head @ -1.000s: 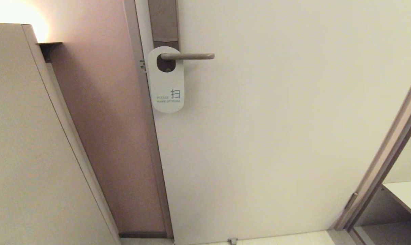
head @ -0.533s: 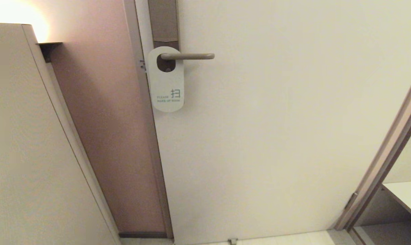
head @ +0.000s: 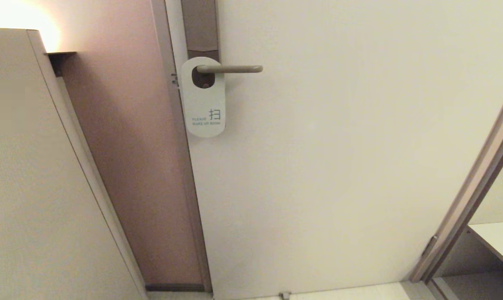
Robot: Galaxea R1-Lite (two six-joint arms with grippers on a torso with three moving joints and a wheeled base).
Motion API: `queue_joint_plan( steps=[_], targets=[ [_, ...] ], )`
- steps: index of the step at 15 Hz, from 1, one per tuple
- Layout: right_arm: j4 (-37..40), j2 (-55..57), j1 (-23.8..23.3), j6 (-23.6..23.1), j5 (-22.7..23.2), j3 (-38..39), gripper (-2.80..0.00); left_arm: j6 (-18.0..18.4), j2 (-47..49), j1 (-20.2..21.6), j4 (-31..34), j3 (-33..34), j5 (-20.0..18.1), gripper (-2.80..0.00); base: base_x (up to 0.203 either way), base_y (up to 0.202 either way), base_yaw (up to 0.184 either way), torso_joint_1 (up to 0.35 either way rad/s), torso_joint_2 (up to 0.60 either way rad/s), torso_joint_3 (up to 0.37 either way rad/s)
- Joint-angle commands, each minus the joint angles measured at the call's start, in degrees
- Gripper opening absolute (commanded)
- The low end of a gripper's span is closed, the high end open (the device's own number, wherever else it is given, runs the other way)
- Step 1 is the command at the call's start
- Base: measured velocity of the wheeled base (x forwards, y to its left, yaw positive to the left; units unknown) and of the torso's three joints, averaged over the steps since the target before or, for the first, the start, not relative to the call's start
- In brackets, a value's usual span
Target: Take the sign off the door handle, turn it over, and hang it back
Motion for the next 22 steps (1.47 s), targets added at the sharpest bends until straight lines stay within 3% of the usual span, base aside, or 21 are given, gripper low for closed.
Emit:
queue_joint_plan(
  steps=[1, 22],
  targets=[
    [0.00, -0.02, -0.04, -0.04, 0.04, 0.00, -2.80, 0.03, 0.09, 0.01, 0.01, 0.01, 0.00, -2.80, 0.000, 0.000, 0.000, 0.000, 0.00, 0.000],
    [0.09, -0.02, -0.04, 0.04, -0.05, 0.00, -2.80, 0.03, 0.09, 0.01, 0.01, 0.01, 0.00, -2.80, 0.000, 0.000, 0.000, 0.000, 0.00, 0.000]
  ],
)
